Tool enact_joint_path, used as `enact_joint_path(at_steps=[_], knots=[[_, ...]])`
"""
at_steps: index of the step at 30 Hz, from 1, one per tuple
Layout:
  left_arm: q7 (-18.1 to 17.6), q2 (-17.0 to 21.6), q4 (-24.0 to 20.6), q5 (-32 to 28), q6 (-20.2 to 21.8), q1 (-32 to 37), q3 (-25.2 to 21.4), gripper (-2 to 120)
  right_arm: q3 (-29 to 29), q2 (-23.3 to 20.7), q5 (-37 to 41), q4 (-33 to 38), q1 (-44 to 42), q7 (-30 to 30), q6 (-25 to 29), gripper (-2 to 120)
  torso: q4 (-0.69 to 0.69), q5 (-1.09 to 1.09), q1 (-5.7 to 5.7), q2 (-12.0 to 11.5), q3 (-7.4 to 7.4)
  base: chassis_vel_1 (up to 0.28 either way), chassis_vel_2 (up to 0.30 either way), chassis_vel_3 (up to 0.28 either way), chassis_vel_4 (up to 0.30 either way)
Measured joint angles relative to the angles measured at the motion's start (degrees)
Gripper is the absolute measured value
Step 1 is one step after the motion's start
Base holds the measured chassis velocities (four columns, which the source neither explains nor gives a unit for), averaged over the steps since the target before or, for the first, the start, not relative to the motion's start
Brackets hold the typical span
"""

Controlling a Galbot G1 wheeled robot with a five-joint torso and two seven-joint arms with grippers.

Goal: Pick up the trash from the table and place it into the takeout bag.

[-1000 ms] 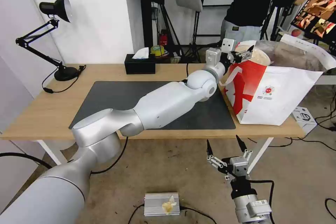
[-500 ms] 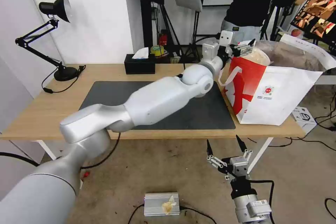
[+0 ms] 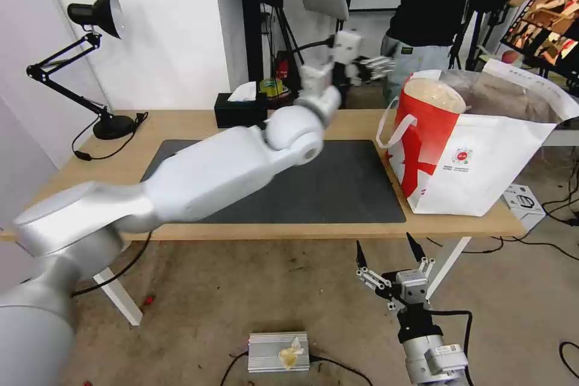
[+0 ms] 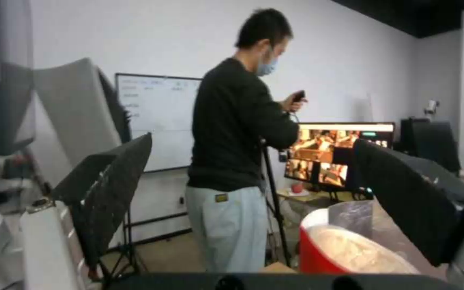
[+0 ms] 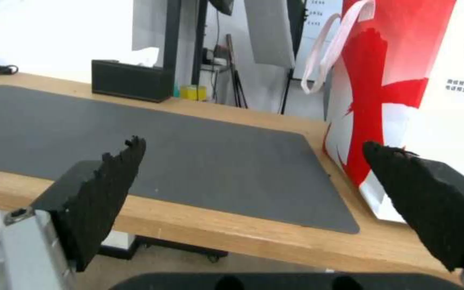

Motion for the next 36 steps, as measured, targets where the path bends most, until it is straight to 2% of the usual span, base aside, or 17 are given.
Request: enact_joint_path(at_steps=[2,3,6,11,14,15,16,17,20,21,24,25,27,29,33,34,36], knots=[[-0.71,3.28,-3.56,0.32,-0.21,2.57,-1.85,100,0.0,0.0,0.0,0.0,0.0,0.01,0.0,100,0.0,0.0,-0.01,0.0,0.0,0.0,0.0,0.0,0.0],[-0.71,3.28,-3.56,0.32,-0.21,2.57,-1.85,100,0.0,0.0,0.0,0.0,0.0,0.01,0.0,100,0.0,0.0,-0.01,0.0,0.0,0.0,0.0,0.0,0.0],[-2.88,8.97,-10.15,2.13,-0.2,9.32,-5.76,100,0.0,0.01,0.0,0.0,0.0,0.0,0.0,100,-0.01,0.01,0.0,0.0,0.0,0.0,0.0,0.0,0.0],[-3.84,13.56,-15.28,5.31,0.0,16.15,-11.05,100,0.0,0.01,0.0,0.0,0.0,0.01,0.0,100,-0.01,0.01,-0.01,0.01,-0.01,0.0,0.0,0.0,0.0],[-3.92,16.89,-19.62,8.35,0.18,23.92,-17.77,100,0.01,0.01,0.0,0.0,0.0,0.02,0.0,100,0.0,0.01,-0.01,0.0,-0.01,0.0,0.0,0.0,0.0],[-3.92,16.89,-19.62,8.35,0.18,23.92,-17.77,100,0.01,0.01,0.0,0.0,0.0,0.02,0.0,100,0.0,0.01,-0.01,0.0,-0.01,0.0,0.0,0.0,0.0],[-3.76,18.42,-22.11,10.36,0.4,30.21,-22.49,100,-0.01,0.0,0.0,0.0,0.0,0.0,0.0,100,0.0,0.02,-0.01,0.01,-0.01,0.0,0.0,0.0,0.0],[-3.76,18.42,-22.11,10.36,0.4,30.21,-22.49,100,-0.01,0.0,0.0,0.0,0.0,0.0,0.0,100,0.0,0.02,-0.01,0.01,-0.01,0.0,0.0,0.0,0.0],[-2.47,20.96,-26.58,12.55,1.17,41.91,-30.8,100,0.0,0.01,0.0,0.0,0.0,0.0,0.0,100,0.0,0.04,-0.01,0.0,-0.01,0.0,0.0,0.0,0.0],[-2.47,20.96,-26.58,12.55,1.17,41.91,-30.8,100,0.0,0.01,0.0,0.0,0.0,0.0,0.0,100,0.0,0.04,-0.01,0.0,-0.01,0.0,0.0,0.0,0.0],[-0.2,21.45,-29.89,15.73,1.12,53.79,-40.17,100,0.0,0.01,0.0,0.0,0.0,0.01,0.0,100,0.01,0.02,-0.01,0.0,-0.01,0.0,0.0,0.0,0.0],[-0.2,21.45,-29.89,15.73,1.12,53.79,-40.17,100,0.0,0.01,0.0,0.0,0.0,0.01,0.0,100,0.01,0.02,-0.01,0.0,-0.01,0.0,0.0,0.0,0.0],[0.28,21.05,-32.04,18.96,0.07,61.34,-44.53,100,0.0,0.01,0.0,0.0,0.0,0.01,0.0,100,0.01,0.02,-0.01,0.01,-0.01,0.0,0.0,0.0,0.0],[0.34,20.76,-32.66,20.16,-0.34,63.71,-45.76,100,0.0,0.01,0.0,0.0,0.0,0.01,0.0,100,0.01,0.02,-0.01,0.01,-0.01,0.0,0.0,0.0,0.0],[1.29,16.86,-35.94,26.66,-1.92,76.73,-53.15,100,0.0,0.0,0.0,0.0,0.0,0.01,0.0,100,-0.01,0.03,0.0,0.01,0.0,0.0,0.0,0.0,0.0],[1.29,16.86,-35.94,26.66,-1.92,76.73,-53.15,100,0.0,0.0,0.0,0.0,0.0,0.01,0.0,100,-0.01,0.03,0.0,0.01,0.0,0.0,0.0,0.0,0.0],[1.54,14.55,-37.03,29.86,-2.47,81.85,-55.58,100,0.0,0.0,0.0,0.0,0.0,0.01,0.0,100,-0.01,0.03,-0.01,0.01,-0.01,0.0,0.0,0.0,0.0]])
